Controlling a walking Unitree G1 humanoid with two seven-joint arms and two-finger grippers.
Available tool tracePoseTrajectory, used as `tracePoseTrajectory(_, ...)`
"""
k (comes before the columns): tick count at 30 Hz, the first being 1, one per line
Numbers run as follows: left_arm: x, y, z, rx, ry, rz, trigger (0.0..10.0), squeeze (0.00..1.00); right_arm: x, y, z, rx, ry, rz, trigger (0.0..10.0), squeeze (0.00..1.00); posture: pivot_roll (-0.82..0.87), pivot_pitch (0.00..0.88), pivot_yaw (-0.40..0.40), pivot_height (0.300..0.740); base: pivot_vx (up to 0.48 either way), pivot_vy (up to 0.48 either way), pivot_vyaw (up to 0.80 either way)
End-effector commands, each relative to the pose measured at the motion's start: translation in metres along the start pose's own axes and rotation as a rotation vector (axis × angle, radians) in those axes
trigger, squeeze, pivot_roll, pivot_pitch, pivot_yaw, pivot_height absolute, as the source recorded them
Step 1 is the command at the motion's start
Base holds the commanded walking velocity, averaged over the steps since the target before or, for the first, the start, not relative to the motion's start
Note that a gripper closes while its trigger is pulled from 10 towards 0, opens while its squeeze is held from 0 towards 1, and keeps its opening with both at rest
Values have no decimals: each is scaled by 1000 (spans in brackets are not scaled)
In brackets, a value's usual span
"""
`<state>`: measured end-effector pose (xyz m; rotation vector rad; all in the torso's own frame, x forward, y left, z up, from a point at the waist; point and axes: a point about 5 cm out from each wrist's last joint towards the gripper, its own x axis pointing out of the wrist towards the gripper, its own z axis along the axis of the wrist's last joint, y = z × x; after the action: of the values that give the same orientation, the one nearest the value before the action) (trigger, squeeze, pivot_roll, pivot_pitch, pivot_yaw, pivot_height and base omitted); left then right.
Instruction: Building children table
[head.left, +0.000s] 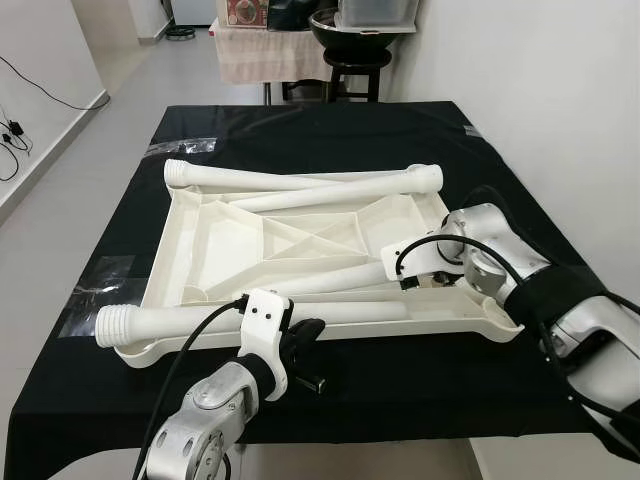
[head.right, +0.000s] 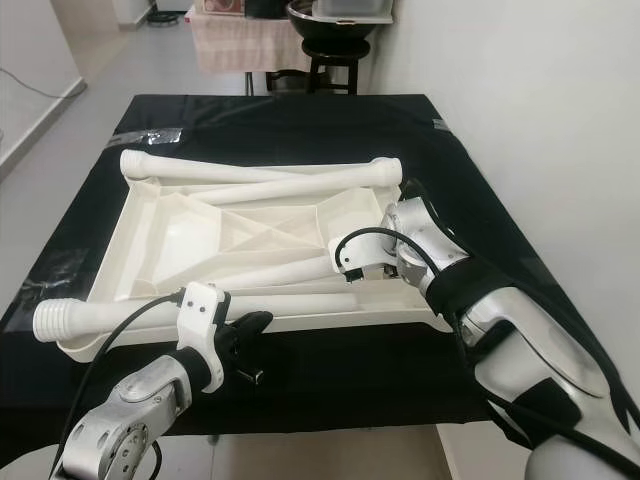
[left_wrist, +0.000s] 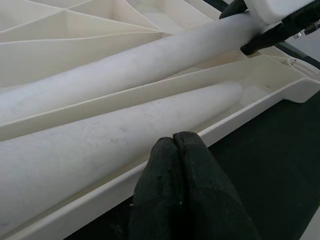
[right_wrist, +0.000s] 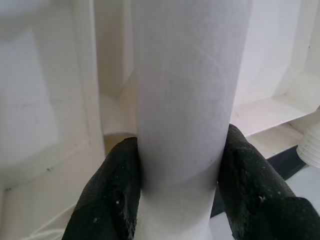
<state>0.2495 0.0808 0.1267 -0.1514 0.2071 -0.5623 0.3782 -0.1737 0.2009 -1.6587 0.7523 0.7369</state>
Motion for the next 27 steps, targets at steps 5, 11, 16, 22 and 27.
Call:
tracePoseTrajectory(5,-1,3,3,19,-12,16,10000,0,-8,-15,-11,286,-149,-112,0,0,-49,52,-19,740,0,0,0)
tracePoseTrajectory(11,1,11,21,33,-86,28,10000,0,-23,-27,-21,513,-301,-151,0,0,-53,48,-10,740,0,0,0)
tracePoseTrajectory(16,2,21,87,27,-361,39,10000,1000,-41,-33,-11,818,-641,-203,0,0,-47,51,9,740,0,0,0)
tracePoseTrajectory(22,-6,26,131,-2,-537,22,10000,1000,-43,-28,-5,899,-743,-241,0,0,-46,53,18,740,0,0,0)
tracePoseTrajectory(27,-13,31,164,-25,-660,-6,10000,1000,-43,-19,4,944,-807,-241,0,0,-45,51,24,740,0,0,0)
